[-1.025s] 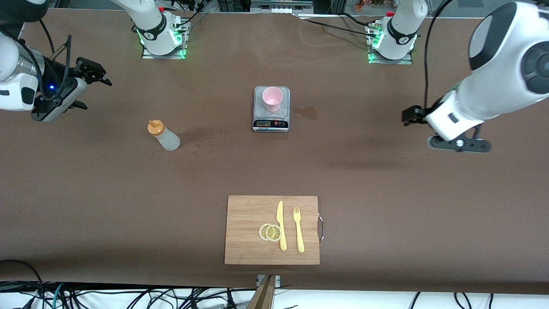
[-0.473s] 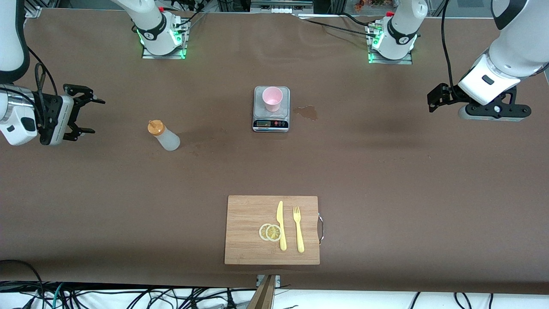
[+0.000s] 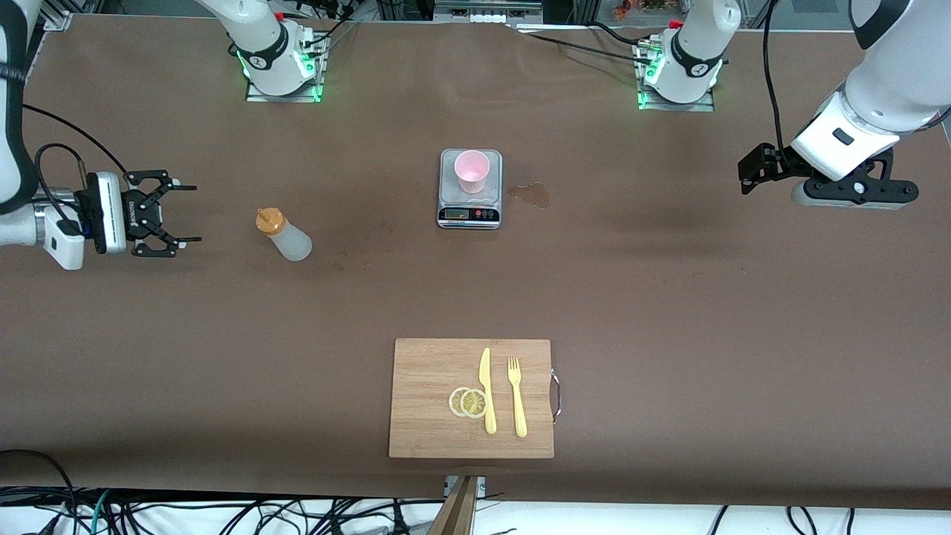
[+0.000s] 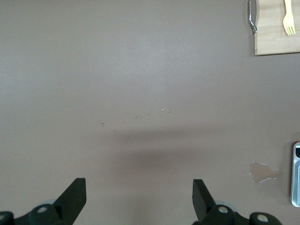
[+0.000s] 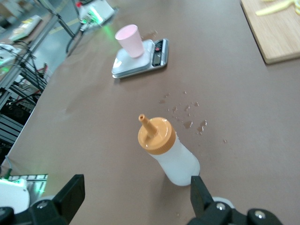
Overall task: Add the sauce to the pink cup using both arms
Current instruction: 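Reach the right gripper to the white sauce bottle and grasp it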
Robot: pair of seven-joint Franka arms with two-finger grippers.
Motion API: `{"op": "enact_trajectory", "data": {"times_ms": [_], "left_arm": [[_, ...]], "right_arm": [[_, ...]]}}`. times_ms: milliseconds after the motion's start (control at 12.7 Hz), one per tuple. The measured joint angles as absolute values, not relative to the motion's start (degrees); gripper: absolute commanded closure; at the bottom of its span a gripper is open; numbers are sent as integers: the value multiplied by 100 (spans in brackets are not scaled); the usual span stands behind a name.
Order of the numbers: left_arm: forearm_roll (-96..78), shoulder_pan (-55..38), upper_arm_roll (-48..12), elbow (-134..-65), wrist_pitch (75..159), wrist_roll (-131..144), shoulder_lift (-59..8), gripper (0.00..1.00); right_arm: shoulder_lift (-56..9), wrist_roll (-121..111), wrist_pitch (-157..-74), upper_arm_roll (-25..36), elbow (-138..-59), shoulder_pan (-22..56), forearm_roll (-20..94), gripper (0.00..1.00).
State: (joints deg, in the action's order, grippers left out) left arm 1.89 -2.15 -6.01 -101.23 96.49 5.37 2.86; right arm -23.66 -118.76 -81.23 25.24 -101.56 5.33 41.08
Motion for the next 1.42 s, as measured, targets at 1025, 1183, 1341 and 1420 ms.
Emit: {"op": "enact_trajectory", "data": {"times_ms": [1025, 1183, 1341, 1420], "left_arm": [[186, -248, -600, -9987, 9649, 537, 156, 0], [186, -248, -600, -9987, 9649, 537, 156, 0], [186, -248, -601, -9986, 9649, 537, 156, 0], [186, -248, -603, -9987, 9648, 537, 156, 0]], "right_arm": [[-4724, -15519, -7507, 2003, -10164, 259, 6289, 0], [-4890, -15553, -7507, 1871, -10150, 265, 6480, 0], [-4989, -15561, -7507, 1838, -10116, 287, 6535, 2], [-5000, -15561, -7507, 1836, -10105, 299, 6541, 15]]}}
